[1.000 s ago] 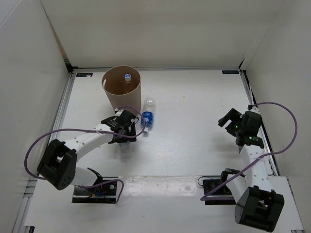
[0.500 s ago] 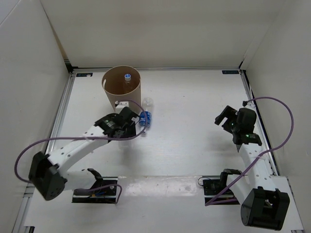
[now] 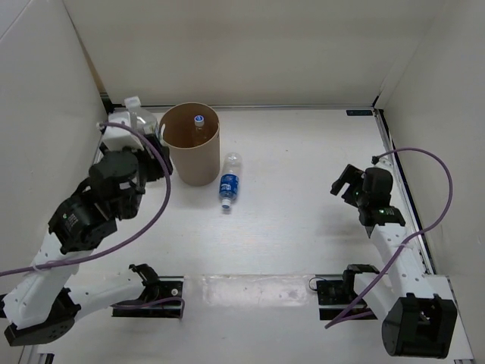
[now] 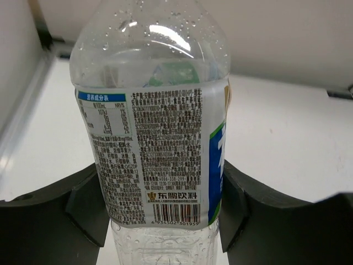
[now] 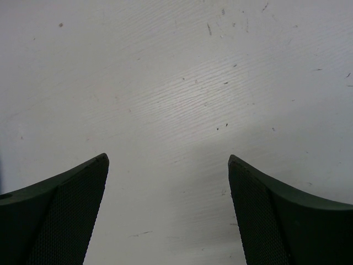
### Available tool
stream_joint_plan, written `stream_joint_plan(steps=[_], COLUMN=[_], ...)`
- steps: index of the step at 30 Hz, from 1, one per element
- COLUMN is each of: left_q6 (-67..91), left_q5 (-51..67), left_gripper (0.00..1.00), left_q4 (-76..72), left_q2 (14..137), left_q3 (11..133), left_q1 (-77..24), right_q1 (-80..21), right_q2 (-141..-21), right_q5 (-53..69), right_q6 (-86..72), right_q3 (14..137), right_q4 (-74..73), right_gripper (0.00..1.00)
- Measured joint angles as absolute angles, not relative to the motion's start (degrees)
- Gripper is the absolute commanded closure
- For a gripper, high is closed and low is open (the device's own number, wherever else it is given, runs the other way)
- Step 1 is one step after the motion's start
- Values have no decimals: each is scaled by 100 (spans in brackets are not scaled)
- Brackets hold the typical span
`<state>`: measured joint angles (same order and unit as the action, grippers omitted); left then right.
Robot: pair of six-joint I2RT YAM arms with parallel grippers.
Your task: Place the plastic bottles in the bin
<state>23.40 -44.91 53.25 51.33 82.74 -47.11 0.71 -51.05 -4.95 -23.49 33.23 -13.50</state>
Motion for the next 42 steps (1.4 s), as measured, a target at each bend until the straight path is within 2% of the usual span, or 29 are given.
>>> stream_joint_plan(steps=[6, 9, 15, 17, 20, 23, 26, 28, 35, 38, 42], left_q6=[1151, 985, 1208, 1225, 1205, 1214, 1225, 1245, 1382, 1522, 1743], left_q5=[-4993, -4735, -3754, -3575, -3339, -3173, -3081, -3057, -3179, -3826, -4692], left_gripper=[46, 46, 46, 41, 39, 26, 7, 0, 0, 0, 0], left_q4=[4230, 3905, 3785, 3671, 3531, 3494, 3430, 3411, 3754, 4370, 4982], left_q2=[6488, 7231, 8394, 8733, 9129, 9487, 9614, 9612, 9509, 9308, 8108], left_q3=[9819, 10228, 10274, 10215, 10099, 10092, 9974, 9874, 9946, 10324, 9900], left_q1=[-4591, -4180, -2860, -2596, -2445, -2383, -2359, -2331, -2204, -2290, -2893], right_q1=[-460, -539, -891, -1007, -1162, -1352, -1535, -1584, -1516, -1507, -1557], right_q2=[-5151, -5188, -5286, -5339, -5408, -5522, -5647, -5704, -5714, -5714, -5714], right_q5=[-882, -1024, -1352, -1444, -1559, -1737, -1876, -1942, -1977, -1997, -2121], right_q6=[-2316, -2287, -2213, -2196, -2174, -2134, -2097, -2075, -2069, -2071, -2078], right_q3=[3457, 3485, 3555, 3605, 3660, 3743, 3852, 3894, 3900, 3900, 3903], right_q4=[-1352, -1354, -1372, -1374, -1376, -1389, -1402, -1404, -1474, -1496, -1516], right_gripper=[10, 10, 10, 10, 10, 10, 10, 10, 10, 10, 10])
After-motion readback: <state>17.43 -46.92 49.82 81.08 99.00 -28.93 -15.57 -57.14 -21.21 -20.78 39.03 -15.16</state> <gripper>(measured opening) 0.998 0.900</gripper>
